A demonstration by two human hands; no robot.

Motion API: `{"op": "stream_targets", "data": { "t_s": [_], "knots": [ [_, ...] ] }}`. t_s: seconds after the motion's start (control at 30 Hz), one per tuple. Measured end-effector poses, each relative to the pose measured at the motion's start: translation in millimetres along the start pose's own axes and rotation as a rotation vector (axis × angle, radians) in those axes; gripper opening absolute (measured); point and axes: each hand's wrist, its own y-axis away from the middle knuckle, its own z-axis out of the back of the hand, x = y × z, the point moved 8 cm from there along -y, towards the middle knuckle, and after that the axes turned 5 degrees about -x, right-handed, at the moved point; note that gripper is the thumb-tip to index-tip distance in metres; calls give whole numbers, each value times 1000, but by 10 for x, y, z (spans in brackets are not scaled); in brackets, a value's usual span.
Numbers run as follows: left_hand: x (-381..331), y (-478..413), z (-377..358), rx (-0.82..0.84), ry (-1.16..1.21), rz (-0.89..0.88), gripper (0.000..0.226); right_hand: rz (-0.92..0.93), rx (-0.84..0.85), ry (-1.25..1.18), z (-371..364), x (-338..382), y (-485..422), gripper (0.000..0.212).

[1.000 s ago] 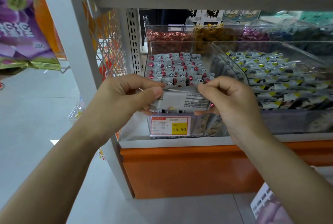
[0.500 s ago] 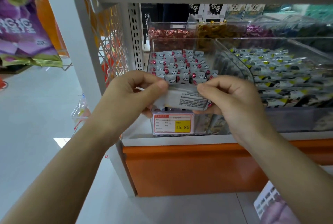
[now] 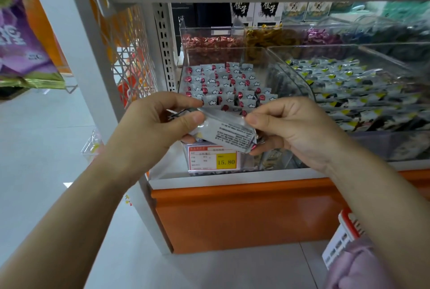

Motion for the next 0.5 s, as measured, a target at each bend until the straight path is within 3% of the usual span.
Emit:
{"op": "stream_targets", "data": {
  "t_s": [0.13, 0.23, 0.33, 0.4, 0.5],
  "knots": [
    [-12, 12, -29, 63, -88, -23, 44, 36, -72, -7, 65, -15, -15, 13],
    [-52, 4, 40, -79, -153, -91, 27, 74, -81, -41, 56, 0, -9, 20],
    [-59, 11, 157, -272, -196, -115, 18, 129, 12, -69, -88, 40, 21, 25],
    [-103, 39, 189, -362, -271, -153, 19, 178, -33, -49, -118, 50, 20, 34],
    [-191, 74, 134, -412, -419, -228, 35, 225, -179, -40, -62, 68, 7, 33]
  ]
}}
